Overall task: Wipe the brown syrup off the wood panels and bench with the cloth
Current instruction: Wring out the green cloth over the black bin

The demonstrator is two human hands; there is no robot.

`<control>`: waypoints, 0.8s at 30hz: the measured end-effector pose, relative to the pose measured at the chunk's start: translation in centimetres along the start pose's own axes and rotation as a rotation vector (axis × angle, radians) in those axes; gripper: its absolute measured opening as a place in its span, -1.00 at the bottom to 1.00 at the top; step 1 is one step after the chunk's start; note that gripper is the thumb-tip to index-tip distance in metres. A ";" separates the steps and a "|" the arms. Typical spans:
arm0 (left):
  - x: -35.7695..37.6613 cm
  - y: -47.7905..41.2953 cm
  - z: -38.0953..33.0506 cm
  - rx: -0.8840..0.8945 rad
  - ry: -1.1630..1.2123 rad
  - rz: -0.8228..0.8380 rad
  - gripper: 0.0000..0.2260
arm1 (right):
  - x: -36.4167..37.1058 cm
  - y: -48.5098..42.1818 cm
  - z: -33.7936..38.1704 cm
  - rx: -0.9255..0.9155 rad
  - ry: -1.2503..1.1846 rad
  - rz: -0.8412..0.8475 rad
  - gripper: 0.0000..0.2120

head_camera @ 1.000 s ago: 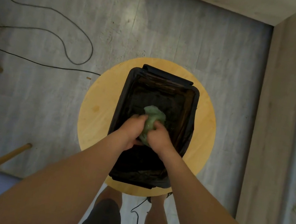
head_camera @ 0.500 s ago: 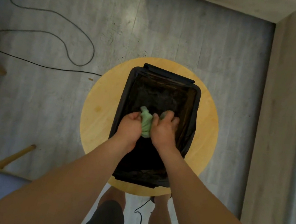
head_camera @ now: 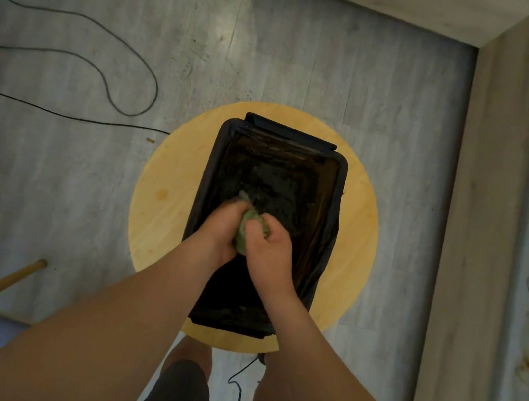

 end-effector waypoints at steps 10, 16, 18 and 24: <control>1.7 1.3 -0.1 0.041 -0.009 0.100 -0.63 | -3.0 -4.8 0.4 -0.129 0.330 -0.218 -0.74; 0.5 0.4 1.3 -0.006 0.073 -0.036 -0.71 | -4.0 -2.9 4.8 -0.111 0.058 -0.266 -0.92; 0.7 0.7 1.0 -0.034 0.202 -0.003 -0.79 | -4.7 -2.4 5.3 -0.027 -0.095 -0.279 -0.92; 1.1 -0.2 -0.2 -0.011 0.269 0.017 -0.68 | -4.2 -2.3 5.5 0.367 -0.172 -0.055 -0.74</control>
Point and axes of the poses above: each hand's wrist, its own y-axis away from the middle knuckle, its own x-axis out of the palm, z = x × y, the point moved 5 cm from there along -y, towards the middle knuckle, and after that the axes turned 10 degrees about -y, right-handed, at the moved point
